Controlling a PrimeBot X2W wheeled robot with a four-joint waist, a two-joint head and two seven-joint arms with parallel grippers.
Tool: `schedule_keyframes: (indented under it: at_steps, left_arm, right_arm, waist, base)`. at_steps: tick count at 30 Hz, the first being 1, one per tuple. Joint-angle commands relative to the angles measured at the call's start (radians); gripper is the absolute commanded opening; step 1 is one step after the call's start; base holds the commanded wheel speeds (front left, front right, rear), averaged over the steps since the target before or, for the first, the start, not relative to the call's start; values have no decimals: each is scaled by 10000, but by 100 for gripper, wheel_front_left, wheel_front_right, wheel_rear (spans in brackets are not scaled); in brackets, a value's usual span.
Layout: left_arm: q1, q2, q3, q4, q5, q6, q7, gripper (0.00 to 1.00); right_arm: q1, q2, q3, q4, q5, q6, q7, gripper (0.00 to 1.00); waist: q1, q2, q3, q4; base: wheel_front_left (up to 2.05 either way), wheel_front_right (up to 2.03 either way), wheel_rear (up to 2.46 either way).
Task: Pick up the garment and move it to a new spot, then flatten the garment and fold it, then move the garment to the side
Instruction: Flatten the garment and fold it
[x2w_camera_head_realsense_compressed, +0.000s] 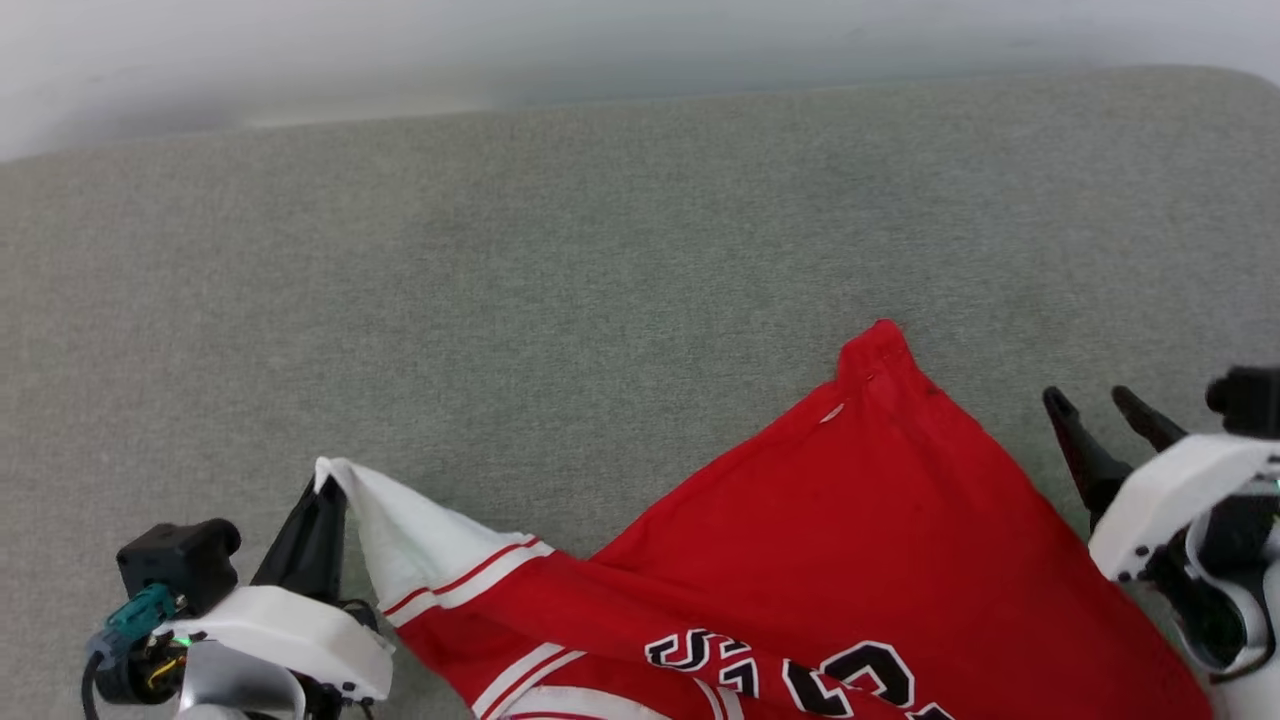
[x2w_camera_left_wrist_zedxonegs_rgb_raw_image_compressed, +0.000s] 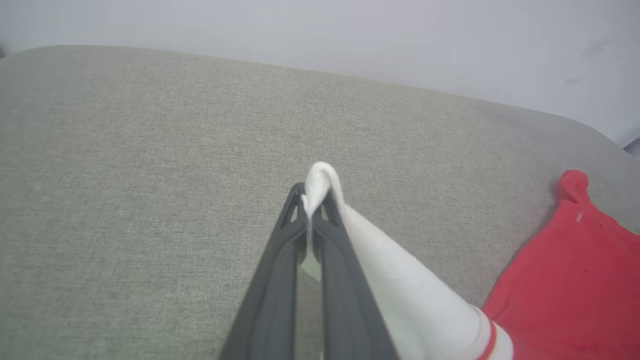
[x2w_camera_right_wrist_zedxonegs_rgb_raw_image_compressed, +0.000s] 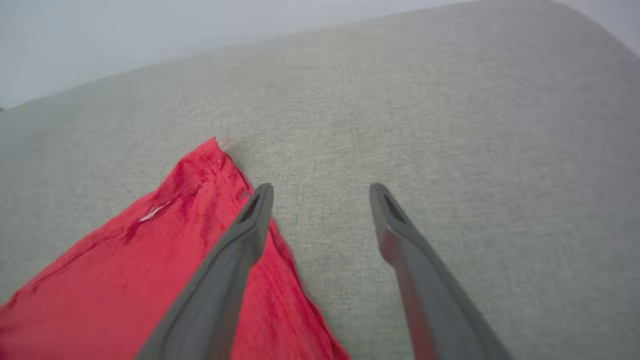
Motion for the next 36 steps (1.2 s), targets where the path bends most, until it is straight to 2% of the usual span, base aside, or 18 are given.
schedule_keyframes:
  at_steps: [1,5,10,17,24,25,26,31,36]
  left_arm:
    - [-179,-41,-29,-32,78,-58,-71,0]
    - [-647,-180,-178,-70,189,-160,-155,0]
    - [-1063,-330,-333,-33,258,-330,-265,0]
    - [-1588,-562,-475,182,253,-559,-468,0]
    - [-1922,-780,-633,606,191,-773,-629,0]
    - [-1941,-789,-655,673,173,-809,-619,0]
    - [-1948,-791,-673,729,172,-838,-613,0]
    - [-1946,-785,-682,1028,84,-915,-611,0]
    - [-2116,-567,-520,1244,44,-928,-554,0]
  right_arm:
    - [-366,-223,243,73,81,-4,429,100]
    - [-1693,-1100,1344,154,526,-5,2797,100]
    - [-2963,-1590,2328,161,845,-4,5317,100]
    - [-3997,-1612,3373,788,1021,-4,6221,100]
    - [-3665,-1587,4330,2340,1455,-8,7011,100]
    - [-3638,-1569,4438,2470,1527,-8,7091,40]
    - [-3627,-1549,4540,2562,1612,-8,7154,0]
    - [-4021,-1510,4746,2636,1818,-4,6631,0]
    - [-4680,-1666,4602,2605,1652,-5,5317,0]
  waist:
    - [-1,-1,340,332]
    - [-1,-1,679,650]
    - [-1,-1,1130,1030]
    - [-1,-1,1796,1421]
    - [-1,-1,2068,1586]
    - [-1,-1,2055,1578]
    - [-1,-1,2029,1559]
    - [-1,-1,1668,1408]
    - [-1,-1,974,1187]
  base:
    - [0,0,0]
    - [0,0,0]
    - [0,0,0]
    - [0,0,0]
    - [0,0,0]
    - [0,0,0]
    - [0,0,0]
    - [0,0,0]
    - [0,0,0]
